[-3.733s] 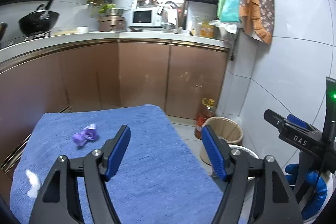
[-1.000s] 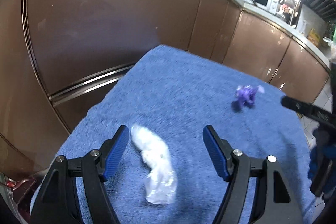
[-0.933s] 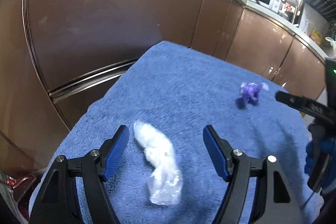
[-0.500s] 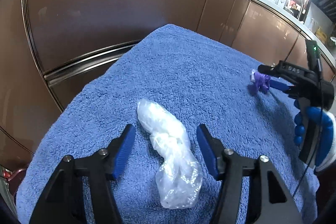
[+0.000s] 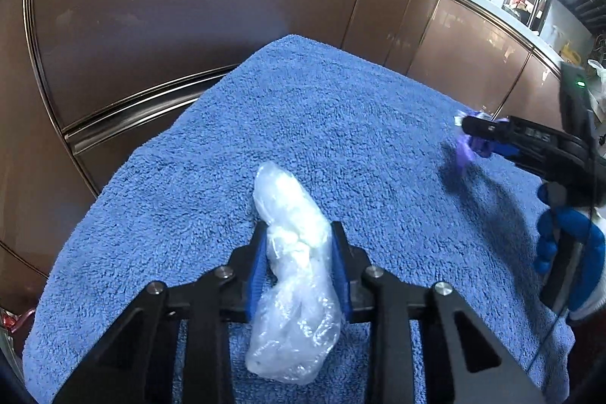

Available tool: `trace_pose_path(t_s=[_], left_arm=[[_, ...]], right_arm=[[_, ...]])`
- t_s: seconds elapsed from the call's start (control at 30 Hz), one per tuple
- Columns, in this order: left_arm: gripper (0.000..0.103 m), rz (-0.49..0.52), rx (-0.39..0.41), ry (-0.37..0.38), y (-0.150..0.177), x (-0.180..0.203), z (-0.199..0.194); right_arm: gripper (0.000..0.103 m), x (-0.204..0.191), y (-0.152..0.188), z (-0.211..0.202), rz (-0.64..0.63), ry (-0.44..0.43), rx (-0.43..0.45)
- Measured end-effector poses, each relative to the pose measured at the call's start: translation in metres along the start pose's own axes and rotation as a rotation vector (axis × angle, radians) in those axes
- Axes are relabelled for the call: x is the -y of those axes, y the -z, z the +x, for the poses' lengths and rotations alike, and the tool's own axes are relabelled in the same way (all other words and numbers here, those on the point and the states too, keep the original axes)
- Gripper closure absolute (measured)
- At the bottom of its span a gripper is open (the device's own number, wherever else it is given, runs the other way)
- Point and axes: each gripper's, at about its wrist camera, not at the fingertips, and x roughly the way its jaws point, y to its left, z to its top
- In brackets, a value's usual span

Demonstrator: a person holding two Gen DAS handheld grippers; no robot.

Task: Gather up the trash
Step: 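Grasp the white plastic bag with the left tool while the right tool grasps the purple wrapper, then carry the white bag and purple wrapper toward the black-lined bin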

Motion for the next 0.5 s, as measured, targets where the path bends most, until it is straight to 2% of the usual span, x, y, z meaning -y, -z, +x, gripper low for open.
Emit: trace_pose_path(t_s=[0.2,0.5], left_arm=[[0.075,-0.004,0.018,0.014,0.003,-0.004,-0.006],[0.076,0.046,0.02,0.008,0.005,0.006,-0.019]], right_arm=[[0.062,-0.007,0.021,-0.047,-0.016,-0.001,0.018],[0.062,0.017,0.052,-0.142,0.042,0.076,0.103]])
